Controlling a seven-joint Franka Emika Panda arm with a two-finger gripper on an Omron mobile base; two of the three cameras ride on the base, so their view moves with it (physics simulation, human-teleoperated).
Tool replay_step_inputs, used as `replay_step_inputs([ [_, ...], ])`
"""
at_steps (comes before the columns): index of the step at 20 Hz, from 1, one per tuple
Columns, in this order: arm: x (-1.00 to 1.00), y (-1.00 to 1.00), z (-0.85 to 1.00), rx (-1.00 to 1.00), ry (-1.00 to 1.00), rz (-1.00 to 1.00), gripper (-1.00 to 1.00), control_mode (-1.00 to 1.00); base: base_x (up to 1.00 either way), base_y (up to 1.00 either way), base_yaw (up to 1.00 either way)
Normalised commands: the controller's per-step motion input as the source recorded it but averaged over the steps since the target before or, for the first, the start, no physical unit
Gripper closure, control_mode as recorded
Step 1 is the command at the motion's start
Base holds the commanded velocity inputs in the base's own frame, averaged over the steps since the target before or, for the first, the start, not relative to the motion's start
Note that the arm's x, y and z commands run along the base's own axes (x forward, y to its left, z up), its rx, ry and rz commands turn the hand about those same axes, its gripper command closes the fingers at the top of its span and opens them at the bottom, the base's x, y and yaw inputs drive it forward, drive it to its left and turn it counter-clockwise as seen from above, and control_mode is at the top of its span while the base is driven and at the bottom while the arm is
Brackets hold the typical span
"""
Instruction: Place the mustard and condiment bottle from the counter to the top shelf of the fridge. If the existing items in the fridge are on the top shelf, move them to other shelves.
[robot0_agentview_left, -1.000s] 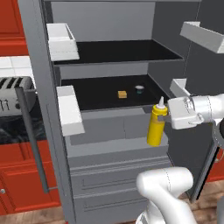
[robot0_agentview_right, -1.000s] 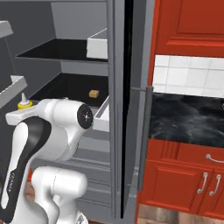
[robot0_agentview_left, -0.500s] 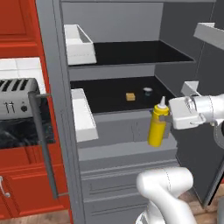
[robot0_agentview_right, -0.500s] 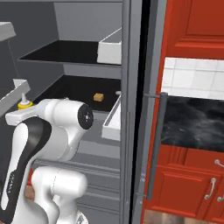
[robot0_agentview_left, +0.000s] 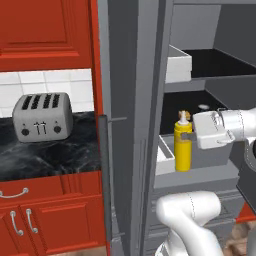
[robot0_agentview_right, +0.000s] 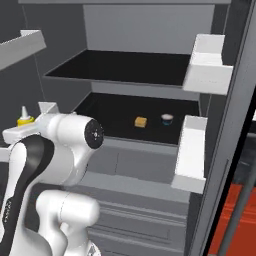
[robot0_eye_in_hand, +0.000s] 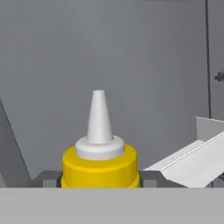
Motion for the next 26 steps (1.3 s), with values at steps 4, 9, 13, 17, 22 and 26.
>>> replay_step_inputs([
  [4,0.0,0.0,0.0,0.0,0.0,0.0,1.0,1.0,0.58,-0.42,0.07],
  [9,0.0,0.0,0.0,0.0,0.0,0.0,1.0,1.0,0.11,-0.55,0.02],
  [13,0.13,-0.03,0.11,0.02,-0.05,-0.04,1.0,-1.0,0.16,-0.26,-0.01],
  [17,0.54,-0.3,0.77,0.16,-0.3,-0.26,1.0,-1.0,0.0,0.0,0.0],
  [22,0.89,-0.52,0.71,0.17,-0.18,-0.31,1.0,-1.0,0.0,0.0,0.0],
  [26,1.0,-0.08,0.47,0.03,-0.01,-0.37,1.0,-1.0,0.0,0.0,0.0],
])
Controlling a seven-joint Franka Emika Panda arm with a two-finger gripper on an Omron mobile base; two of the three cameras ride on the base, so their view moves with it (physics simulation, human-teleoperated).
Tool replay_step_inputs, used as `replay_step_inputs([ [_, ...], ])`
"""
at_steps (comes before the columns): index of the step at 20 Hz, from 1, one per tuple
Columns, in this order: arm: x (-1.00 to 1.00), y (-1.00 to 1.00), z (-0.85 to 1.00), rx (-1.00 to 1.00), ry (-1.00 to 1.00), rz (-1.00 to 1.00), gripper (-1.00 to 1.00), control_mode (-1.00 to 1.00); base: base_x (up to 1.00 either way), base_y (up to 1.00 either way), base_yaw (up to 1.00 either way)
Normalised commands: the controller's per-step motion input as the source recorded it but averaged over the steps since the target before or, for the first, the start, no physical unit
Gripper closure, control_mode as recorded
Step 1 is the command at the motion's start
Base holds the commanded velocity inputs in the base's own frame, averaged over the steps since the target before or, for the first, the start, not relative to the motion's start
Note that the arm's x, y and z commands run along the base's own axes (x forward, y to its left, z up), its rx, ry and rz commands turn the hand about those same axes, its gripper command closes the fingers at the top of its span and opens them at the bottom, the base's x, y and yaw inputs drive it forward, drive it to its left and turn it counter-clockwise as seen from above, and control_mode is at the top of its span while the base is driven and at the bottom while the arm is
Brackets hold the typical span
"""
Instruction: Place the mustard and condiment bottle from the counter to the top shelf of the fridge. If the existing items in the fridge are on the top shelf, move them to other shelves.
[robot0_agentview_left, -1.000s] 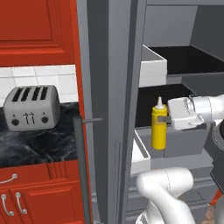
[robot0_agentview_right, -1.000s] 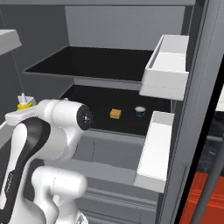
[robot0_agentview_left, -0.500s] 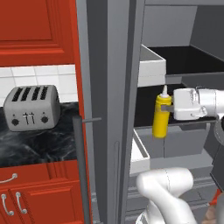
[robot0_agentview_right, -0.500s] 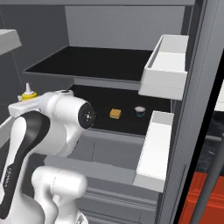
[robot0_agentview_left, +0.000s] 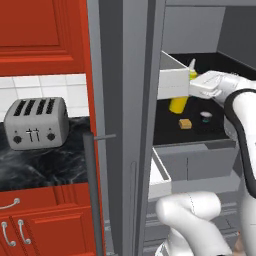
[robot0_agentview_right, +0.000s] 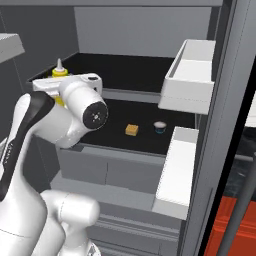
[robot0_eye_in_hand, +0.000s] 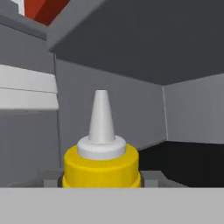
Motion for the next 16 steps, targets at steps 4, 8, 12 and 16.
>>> replay_step_inputs([
  [4,1.0,-0.04,0.29,0.0,0.0,-0.26,1.0,-1.0,0.0,0.0,0.0],
  [8,1.0,-0.21,0.41,0.03,0.0,-0.13,1.0,-1.0,0.0,0.0,0.0],
  [12,1.0,-0.4,0.51,0.06,0.0,-0.09,1.0,-1.0,0.0,0.0,0.0],
  [16,1.0,-0.41,0.09,0.01,0.0,-0.02,1.0,-1.0,0.0,0.0,0.0],
])
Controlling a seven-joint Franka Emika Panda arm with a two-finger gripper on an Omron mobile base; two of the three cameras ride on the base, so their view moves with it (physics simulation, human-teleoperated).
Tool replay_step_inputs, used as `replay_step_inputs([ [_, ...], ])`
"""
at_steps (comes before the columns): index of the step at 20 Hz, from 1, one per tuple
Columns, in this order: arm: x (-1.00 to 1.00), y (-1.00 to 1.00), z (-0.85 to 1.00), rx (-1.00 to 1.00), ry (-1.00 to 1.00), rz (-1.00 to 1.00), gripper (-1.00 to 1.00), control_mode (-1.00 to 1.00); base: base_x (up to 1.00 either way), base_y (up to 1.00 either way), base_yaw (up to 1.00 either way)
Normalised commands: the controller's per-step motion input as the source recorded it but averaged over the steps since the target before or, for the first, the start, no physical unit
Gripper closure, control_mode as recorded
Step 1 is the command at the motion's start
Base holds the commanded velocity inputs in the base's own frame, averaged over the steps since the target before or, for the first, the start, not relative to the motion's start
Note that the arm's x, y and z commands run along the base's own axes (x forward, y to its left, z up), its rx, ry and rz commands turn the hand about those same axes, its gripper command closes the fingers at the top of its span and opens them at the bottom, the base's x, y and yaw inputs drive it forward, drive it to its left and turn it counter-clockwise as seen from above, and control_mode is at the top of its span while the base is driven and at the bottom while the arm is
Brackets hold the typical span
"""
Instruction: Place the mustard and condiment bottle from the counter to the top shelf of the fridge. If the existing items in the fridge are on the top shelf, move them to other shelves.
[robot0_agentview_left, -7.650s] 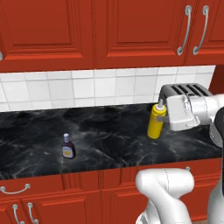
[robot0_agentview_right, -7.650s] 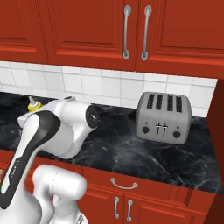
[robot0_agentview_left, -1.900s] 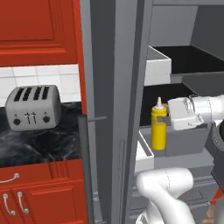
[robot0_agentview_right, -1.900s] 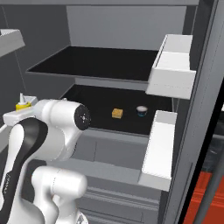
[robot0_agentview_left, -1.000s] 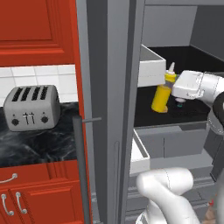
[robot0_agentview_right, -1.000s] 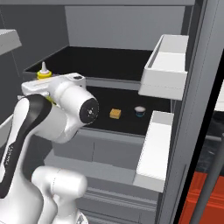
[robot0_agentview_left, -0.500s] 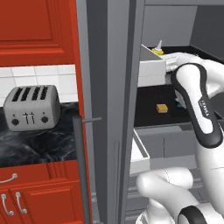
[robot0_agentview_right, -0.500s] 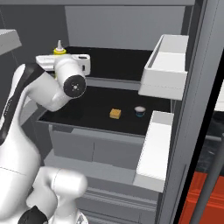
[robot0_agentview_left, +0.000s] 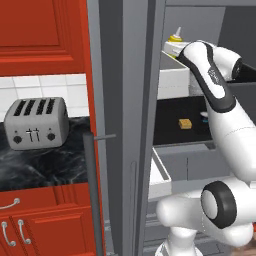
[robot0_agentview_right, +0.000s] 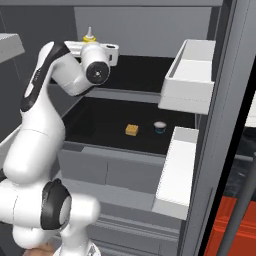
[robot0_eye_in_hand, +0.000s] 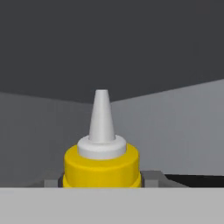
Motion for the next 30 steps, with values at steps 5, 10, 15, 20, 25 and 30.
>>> replay_step_inputs([
  [5,0.71,-0.29,-0.23,-0.09,0.0,-0.01,1.0,-1.0,0.0,0.0,0.0],
  [10,0.2,-0.09,-0.25,0.0,-0.02,0.0,1.0,-1.0,0.0,0.0,0.0],
  [15,0.03,-0.05,-0.44,0.0,0.0,0.0,1.0,-1.0,0.0,0.0,0.0],
  [20,0.13,0.07,-0.26,-0.07,0.0,0.0,1.0,-1.0,0.0,0.0,0.0],
  [25,0.0,0.27,-0.02,-0.15,0.0,0.0,-1.0,-1.0,0.0,0.0,0.0],
  [30,0.0,0.0,0.0,0.0,0.01,0.0,-1.0,-1.0,0.0,0.0,0.0],
])
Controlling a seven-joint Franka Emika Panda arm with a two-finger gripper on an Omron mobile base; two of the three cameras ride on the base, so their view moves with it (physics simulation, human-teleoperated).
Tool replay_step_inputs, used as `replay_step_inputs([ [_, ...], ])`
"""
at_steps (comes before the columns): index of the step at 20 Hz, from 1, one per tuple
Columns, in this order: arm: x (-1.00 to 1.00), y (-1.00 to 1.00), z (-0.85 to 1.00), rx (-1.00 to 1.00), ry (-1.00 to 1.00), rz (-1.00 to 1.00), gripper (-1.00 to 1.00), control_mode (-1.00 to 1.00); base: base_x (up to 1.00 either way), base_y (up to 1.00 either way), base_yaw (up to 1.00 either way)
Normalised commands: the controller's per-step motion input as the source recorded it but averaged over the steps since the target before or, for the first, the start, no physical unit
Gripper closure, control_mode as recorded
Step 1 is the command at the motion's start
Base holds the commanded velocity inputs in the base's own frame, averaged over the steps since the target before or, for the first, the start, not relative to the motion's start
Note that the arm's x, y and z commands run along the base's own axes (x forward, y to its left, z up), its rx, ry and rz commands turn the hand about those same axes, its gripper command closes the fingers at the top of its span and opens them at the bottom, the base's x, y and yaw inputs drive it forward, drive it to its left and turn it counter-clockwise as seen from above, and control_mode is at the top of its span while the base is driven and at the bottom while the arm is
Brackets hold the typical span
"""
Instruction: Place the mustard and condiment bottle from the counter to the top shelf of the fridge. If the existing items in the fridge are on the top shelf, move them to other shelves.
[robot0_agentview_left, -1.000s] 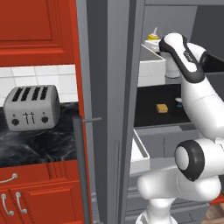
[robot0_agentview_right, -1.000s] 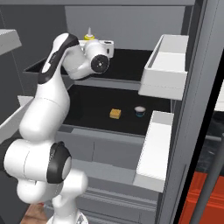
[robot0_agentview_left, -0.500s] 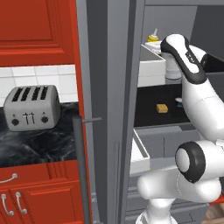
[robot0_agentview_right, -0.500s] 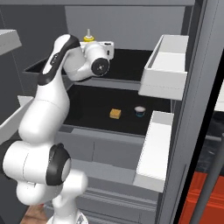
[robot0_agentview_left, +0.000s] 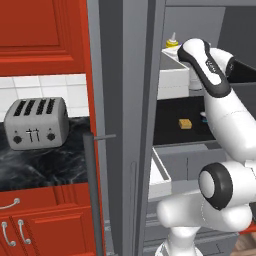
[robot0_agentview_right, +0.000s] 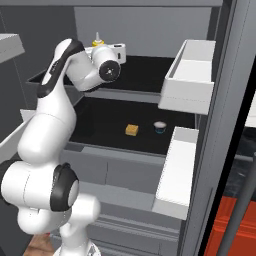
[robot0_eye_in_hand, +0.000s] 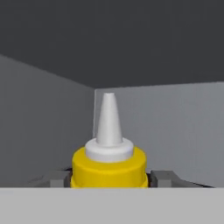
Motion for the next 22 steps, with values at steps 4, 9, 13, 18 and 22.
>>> replay_step_inputs([
  [4,-0.07,0.0,0.0,0.0,0.0,0.0,-1.0,-1.0,0.0,0.0,0.0],
  [9,-0.41,0.0,0.0,0.0,0.0,0.0,-1.0,-1.0,0.0,0.0,0.0],
  [13,-0.79,-0.02,0.03,0.0,0.0,0.0,-1.0,-1.0,0.0,0.0,0.0],
  [18,-1.0,-0.22,0.2,0.0,0.0,-0.02,-1.0,-1.0,0.0,0.0,0.0],
  [22,-1.0,-0.4,0.36,0.0,0.0,-0.06,-1.0,-1.0,0.0,0.0,0.0],
])
